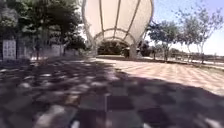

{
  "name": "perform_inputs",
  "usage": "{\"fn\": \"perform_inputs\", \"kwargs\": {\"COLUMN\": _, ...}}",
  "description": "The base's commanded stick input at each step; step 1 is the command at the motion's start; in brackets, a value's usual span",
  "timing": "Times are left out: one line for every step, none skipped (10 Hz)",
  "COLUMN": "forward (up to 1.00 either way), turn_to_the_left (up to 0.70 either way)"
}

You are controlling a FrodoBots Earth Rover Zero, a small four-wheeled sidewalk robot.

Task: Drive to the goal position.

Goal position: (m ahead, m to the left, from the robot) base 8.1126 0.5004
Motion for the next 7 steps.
{"fn": "perform_inputs", "kwargs": {"forward": 1.00, "turn_to_the_left": 0.00}}
{"fn": "perform_inputs", "kwargs": {"forward": 1.00, "turn_to_the_left": 0.00}}
{"fn": "perform_inputs", "kwargs": {"forward": 1.00, "turn_to_the_left": 0.00}}
{"fn": "perform_inputs", "kwargs": {"forward": 1.00, "turn_to_the_left": 0.00}}
{"fn": "perform_inputs", "kwargs": {"forward": 1.00, "turn_to_the_left": 0.00}}
{"fn": "perform_inputs", "kwargs": {"forward": 1.00, "turn_to_the_left": 0.00}}
{"fn": "perform_inputs", "kwargs": {"forward": 1.00, "turn_to_the_left": 0.00}}
